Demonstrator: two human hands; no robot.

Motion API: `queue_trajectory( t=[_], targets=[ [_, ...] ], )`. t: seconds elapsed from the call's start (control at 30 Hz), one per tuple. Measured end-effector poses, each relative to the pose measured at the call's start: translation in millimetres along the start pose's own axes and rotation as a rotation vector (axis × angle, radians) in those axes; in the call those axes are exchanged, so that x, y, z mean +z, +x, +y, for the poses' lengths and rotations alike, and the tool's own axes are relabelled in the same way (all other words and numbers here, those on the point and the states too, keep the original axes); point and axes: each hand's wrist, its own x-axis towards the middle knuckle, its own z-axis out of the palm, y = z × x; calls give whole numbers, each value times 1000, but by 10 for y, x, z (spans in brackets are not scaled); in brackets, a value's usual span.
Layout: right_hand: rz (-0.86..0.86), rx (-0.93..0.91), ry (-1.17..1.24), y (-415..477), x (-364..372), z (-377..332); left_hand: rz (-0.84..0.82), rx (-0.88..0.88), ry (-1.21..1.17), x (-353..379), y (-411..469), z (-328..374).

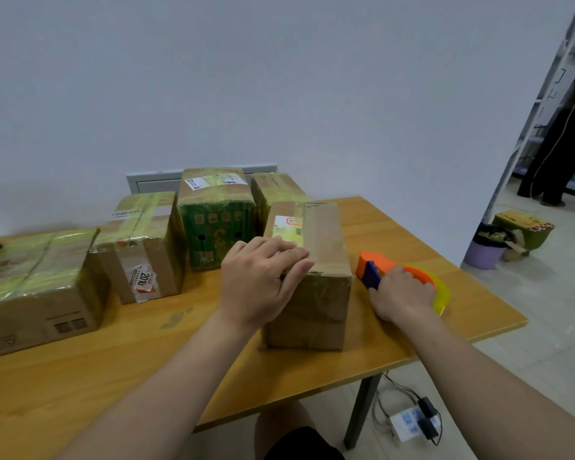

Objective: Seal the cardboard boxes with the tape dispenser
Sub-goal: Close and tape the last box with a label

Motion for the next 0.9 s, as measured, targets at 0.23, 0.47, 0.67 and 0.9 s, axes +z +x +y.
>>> queue_trajectory(
  t=[0.23, 0.47, 0.67, 0.9],
  targets=[
    [230, -227, 251, -144, -546, -81, 114, -57, -144, -63, -37, -94],
    [-186, -455, 810, -754, -957, -522, 178, -92, -184, -116, -128, -1],
    [-113, -335, 530, -965, -818, -583, 42, -332, -389, -9, -15, -28],
    [-99, -309, 473, -807, -842, -650, -206, -332, -394, 189, 213, -232]
  ],
)
